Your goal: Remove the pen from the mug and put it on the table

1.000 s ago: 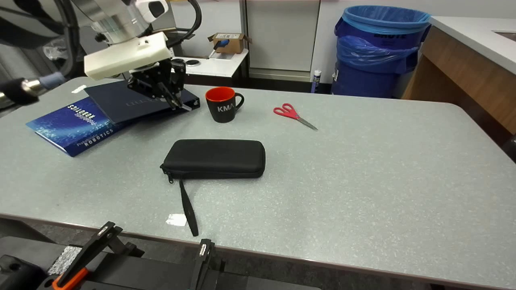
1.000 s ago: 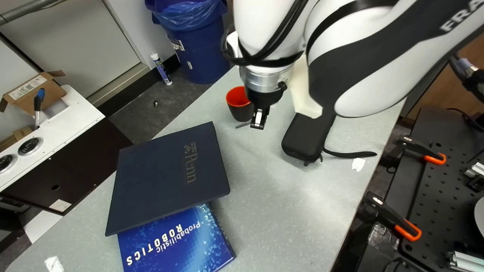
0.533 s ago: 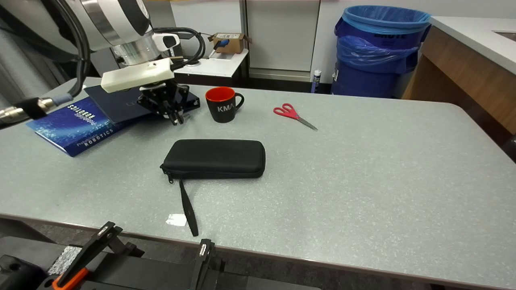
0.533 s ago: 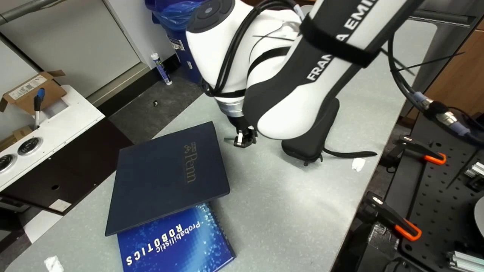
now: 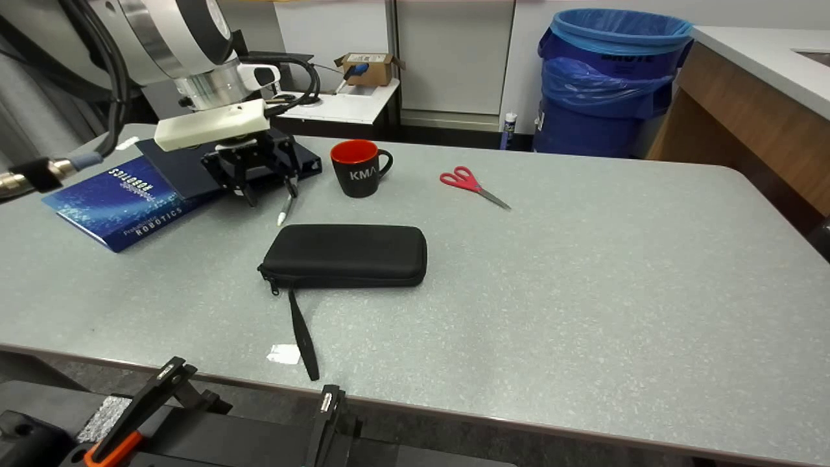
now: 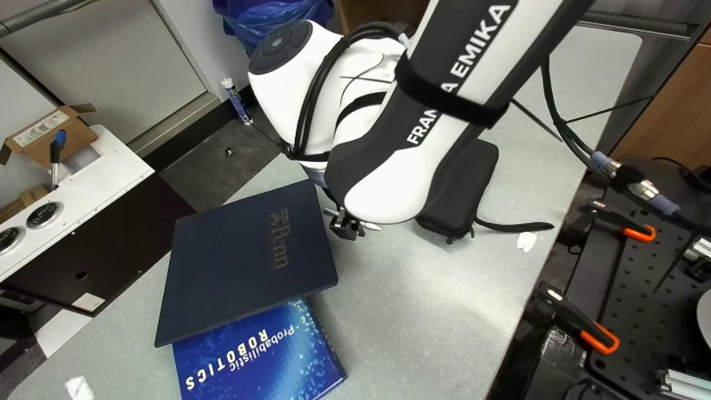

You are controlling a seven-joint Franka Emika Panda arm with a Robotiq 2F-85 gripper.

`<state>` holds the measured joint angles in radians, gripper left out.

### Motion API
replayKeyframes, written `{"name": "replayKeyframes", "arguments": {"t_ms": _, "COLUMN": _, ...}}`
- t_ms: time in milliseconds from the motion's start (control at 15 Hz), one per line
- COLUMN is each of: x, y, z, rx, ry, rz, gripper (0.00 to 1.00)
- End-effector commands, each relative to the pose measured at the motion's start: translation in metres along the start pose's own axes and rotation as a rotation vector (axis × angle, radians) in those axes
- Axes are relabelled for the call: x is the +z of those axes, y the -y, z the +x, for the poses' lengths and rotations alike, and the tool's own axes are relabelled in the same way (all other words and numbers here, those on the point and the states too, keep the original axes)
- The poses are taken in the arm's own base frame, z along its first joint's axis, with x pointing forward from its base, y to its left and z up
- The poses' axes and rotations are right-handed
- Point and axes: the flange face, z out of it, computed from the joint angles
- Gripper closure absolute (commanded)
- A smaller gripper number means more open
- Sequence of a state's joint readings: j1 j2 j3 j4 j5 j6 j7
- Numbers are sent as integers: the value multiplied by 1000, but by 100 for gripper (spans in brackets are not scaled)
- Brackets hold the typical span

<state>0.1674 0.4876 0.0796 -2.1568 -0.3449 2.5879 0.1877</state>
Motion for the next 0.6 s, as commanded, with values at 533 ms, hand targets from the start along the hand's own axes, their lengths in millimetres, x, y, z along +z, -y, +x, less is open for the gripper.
{"name": "replayKeyframes", "arguments": {"t_ms": 533, "x": -9, "y": -11, "z": 10, "rx": 18, "ry": -23, "rz": -8, "gripper": 0}}
